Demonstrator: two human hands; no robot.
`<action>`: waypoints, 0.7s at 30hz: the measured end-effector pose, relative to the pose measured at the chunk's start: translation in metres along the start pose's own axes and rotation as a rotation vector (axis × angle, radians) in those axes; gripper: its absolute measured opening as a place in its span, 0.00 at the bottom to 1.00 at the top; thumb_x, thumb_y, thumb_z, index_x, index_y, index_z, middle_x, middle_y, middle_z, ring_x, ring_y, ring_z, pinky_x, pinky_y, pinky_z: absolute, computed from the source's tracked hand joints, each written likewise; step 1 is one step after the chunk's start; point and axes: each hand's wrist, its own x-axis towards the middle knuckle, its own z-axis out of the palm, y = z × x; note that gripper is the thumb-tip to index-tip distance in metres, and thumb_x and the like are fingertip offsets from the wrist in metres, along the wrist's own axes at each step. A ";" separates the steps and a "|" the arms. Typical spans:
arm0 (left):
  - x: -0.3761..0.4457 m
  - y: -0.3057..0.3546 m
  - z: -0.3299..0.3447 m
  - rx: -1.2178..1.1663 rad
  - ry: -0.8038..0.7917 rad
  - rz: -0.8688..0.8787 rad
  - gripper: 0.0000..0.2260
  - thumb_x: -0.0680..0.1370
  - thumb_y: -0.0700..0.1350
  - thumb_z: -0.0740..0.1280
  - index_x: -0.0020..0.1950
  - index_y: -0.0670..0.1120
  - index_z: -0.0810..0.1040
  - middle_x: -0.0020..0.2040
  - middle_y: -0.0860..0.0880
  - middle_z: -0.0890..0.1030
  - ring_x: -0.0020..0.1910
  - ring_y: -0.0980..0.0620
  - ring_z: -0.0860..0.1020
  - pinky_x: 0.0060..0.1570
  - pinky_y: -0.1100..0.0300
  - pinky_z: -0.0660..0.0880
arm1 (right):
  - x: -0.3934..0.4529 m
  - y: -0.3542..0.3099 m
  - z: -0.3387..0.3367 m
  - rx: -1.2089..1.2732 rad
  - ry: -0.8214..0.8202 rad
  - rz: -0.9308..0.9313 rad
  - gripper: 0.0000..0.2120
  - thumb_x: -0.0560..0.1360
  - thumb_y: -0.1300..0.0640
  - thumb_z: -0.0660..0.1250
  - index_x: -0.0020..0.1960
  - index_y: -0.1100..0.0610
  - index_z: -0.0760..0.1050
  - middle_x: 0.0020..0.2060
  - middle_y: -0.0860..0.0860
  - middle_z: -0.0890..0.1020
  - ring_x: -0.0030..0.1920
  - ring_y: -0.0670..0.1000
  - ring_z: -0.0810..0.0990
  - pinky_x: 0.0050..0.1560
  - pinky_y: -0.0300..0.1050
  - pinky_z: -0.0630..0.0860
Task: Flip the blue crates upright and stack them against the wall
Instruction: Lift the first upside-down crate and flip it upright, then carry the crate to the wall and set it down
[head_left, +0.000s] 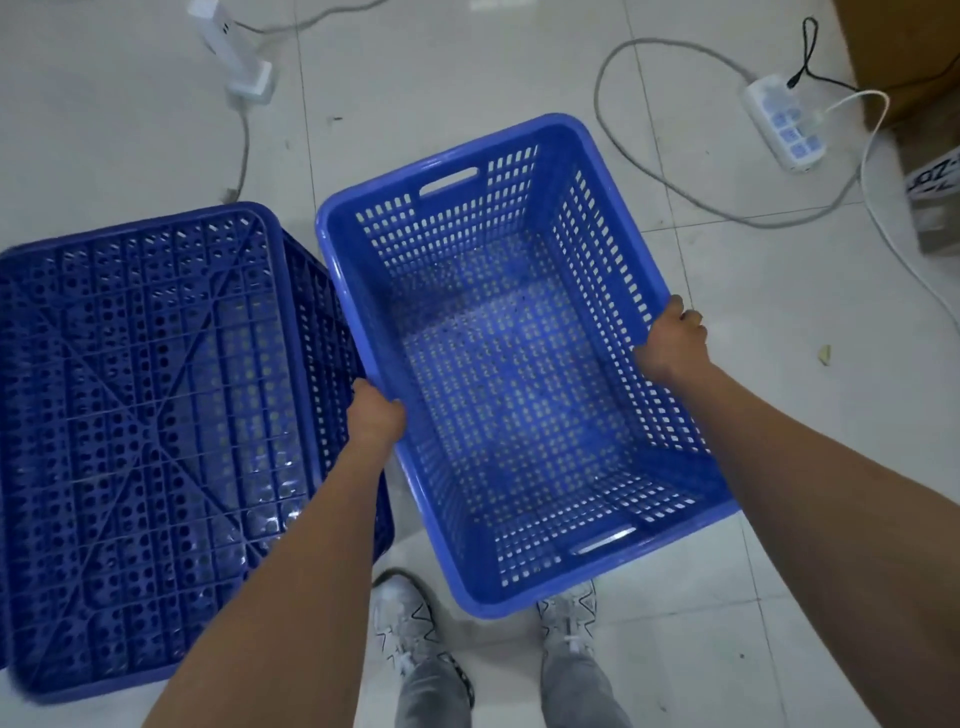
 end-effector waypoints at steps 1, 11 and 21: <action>0.002 0.001 0.002 0.053 0.017 0.010 0.29 0.82 0.40 0.63 0.79 0.38 0.54 0.67 0.36 0.73 0.60 0.37 0.77 0.53 0.48 0.77 | 0.002 0.003 0.002 -0.016 -0.024 0.017 0.42 0.75 0.59 0.69 0.78 0.65 0.45 0.70 0.65 0.61 0.68 0.66 0.65 0.68 0.58 0.65; 0.012 0.005 0.004 0.206 0.062 -0.014 0.26 0.81 0.38 0.64 0.77 0.36 0.58 0.66 0.34 0.74 0.61 0.36 0.77 0.50 0.48 0.76 | -0.001 0.010 0.011 -0.110 -0.101 0.058 0.47 0.75 0.59 0.68 0.79 0.62 0.36 0.74 0.64 0.54 0.73 0.64 0.58 0.71 0.58 0.64; 0.015 0.017 -0.004 0.219 0.044 0.009 0.23 0.81 0.34 0.60 0.76 0.38 0.61 0.46 0.38 0.76 0.38 0.44 0.75 0.32 0.52 0.73 | -0.007 0.016 0.015 -0.319 -0.222 0.095 0.40 0.76 0.58 0.64 0.77 0.71 0.43 0.75 0.66 0.52 0.73 0.65 0.57 0.69 0.57 0.64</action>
